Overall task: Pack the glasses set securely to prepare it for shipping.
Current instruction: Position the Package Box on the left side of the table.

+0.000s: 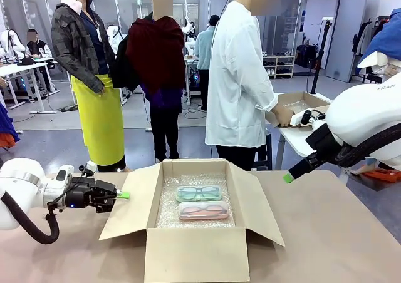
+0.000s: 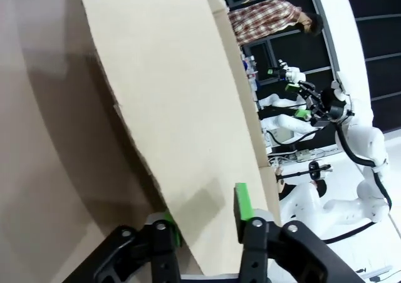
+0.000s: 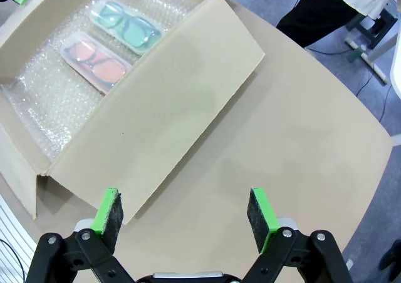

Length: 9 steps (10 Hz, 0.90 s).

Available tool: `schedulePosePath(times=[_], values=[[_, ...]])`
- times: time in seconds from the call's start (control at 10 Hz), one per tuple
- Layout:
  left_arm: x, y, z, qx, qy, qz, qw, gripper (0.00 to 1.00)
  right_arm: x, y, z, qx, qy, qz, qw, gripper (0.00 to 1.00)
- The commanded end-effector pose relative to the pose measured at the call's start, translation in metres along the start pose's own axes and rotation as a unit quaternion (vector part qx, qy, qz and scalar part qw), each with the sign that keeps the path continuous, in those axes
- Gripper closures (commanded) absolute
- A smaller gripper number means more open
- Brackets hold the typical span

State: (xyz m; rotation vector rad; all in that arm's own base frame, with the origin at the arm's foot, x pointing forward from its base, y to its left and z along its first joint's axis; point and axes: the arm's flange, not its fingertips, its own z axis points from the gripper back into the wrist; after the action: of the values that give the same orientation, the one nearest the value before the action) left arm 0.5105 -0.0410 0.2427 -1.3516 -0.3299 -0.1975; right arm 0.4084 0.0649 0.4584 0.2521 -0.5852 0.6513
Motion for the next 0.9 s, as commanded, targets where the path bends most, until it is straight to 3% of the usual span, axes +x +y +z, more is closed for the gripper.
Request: schedulePosePath(times=[0.0, 0.8], values=[[-0.0038, -0.0067, 0.0126, -0.050, -0.023, 0.006, 0.998, 1.00, -0.0015, 0.0020, -0.0003, -0.003, -0.004, -0.001, 1.000, 0.00], [-0.0008, -0.0070, 0.0122, -0.048, -0.010, 0.004, 0.999, 1.00, -0.0015, 0.0020, -0.0003, -0.003, -0.004, -0.001, 1.000, 0.00]])
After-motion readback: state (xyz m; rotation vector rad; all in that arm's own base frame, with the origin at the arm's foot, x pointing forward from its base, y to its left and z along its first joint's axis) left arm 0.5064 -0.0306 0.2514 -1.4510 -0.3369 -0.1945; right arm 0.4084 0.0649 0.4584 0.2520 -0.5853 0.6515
